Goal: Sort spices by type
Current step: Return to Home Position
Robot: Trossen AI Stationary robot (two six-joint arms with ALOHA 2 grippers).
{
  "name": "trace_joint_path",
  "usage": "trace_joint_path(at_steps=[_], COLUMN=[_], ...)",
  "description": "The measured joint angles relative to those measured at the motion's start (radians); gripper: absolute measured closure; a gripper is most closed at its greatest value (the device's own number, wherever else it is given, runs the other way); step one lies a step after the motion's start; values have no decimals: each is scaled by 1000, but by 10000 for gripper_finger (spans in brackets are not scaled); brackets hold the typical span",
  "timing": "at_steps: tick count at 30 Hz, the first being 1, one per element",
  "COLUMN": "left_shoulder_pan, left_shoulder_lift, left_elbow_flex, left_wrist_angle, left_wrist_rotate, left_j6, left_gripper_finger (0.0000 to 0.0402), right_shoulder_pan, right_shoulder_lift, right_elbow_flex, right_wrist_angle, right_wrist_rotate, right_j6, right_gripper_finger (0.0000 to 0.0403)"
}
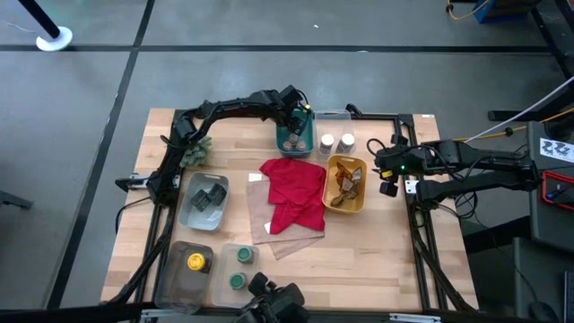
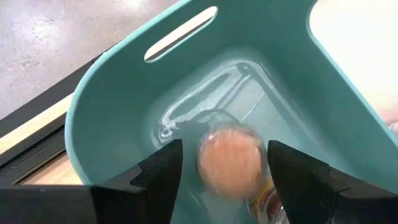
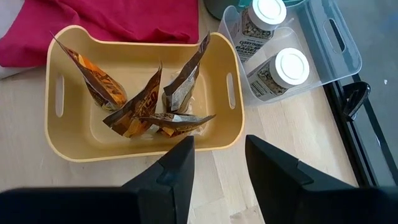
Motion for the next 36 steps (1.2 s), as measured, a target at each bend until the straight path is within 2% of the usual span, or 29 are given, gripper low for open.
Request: trace_joint_path(at_steps=[8,16,22,27,31,36], left_shoulder_pan=[0,0,-31,-106,-197,-326], left_shoulder_lift=[-8,-41,-186,-348,-486,-665], left_elbow_flex=[13,100,101,69,-28,-227], left_wrist_angle=[25,-35,-39,-47,-44,45], left_wrist_rotate=[-1,3,1,3,3,3], left_j6=[21,33,198,345,373,338], left_gripper_finger=[174,174,174,174,174,174], right_shoulder_pan=[0,0,0,0,0,0], right_shoulder_lift=[0,-46,-165,-266,-351,-431], right_elbow_flex=[0,0,0,-3,-81,-231], right_wrist_angle=[-7,20,84,129,258,419], right_wrist_rotate=[1,9,21,22,21,19], right_j6=[0,-1,11,14,13,9], right_gripper_finger=[260,260,260,260,260,260])
